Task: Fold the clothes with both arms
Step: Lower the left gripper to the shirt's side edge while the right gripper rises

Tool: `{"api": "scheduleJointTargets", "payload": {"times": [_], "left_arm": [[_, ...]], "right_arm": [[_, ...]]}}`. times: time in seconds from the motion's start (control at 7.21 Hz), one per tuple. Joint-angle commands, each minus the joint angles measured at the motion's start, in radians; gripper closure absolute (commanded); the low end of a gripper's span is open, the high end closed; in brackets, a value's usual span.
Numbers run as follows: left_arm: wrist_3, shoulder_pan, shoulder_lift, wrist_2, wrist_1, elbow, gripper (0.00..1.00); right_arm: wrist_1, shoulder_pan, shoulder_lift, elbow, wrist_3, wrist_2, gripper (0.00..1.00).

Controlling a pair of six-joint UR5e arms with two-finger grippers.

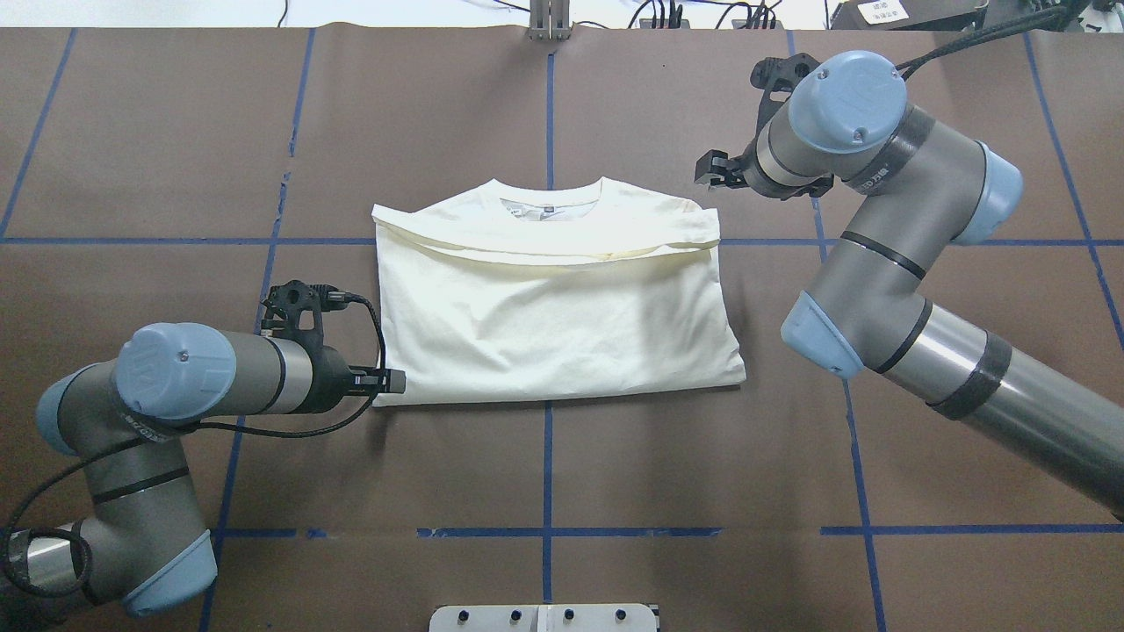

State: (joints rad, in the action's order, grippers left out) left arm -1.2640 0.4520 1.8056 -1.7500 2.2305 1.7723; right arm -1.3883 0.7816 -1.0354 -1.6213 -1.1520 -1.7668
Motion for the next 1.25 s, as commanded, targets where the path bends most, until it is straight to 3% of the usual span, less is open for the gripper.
{"api": "scheduleJointTargets", "payload": {"times": [0.0,0.28,0.42,0.56,0.97,1.11], "left_arm": [[-0.003,-0.016,0.003,0.001,0.001,-0.002,0.38],[-0.006,-0.022,0.003,0.000,0.001,-0.002,0.78],[-0.005,-0.027,0.003,0.001,0.000,-0.002,0.92],[-0.005,-0.026,0.001,0.004,0.000,0.001,1.00],[0.046,0.011,-0.040,0.001,-0.011,0.056,1.00],[0.146,0.057,-0.043,0.003,-0.017,0.049,1.00]], "right_arm": [[0.000,0.001,0.000,0.000,0.000,0.001,0.00],[0.000,0.001,-0.002,0.000,0.000,0.001,0.00],[0.000,0.001,-0.002,0.000,0.000,0.001,0.00],[0.000,0.001,-0.002,0.000,0.000,0.001,0.00],[0.000,-0.001,0.000,0.000,-0.002,0.001,0.00],[0.000,-0.001,0.000,0.000,-0.003,0.001,0.00]]}}
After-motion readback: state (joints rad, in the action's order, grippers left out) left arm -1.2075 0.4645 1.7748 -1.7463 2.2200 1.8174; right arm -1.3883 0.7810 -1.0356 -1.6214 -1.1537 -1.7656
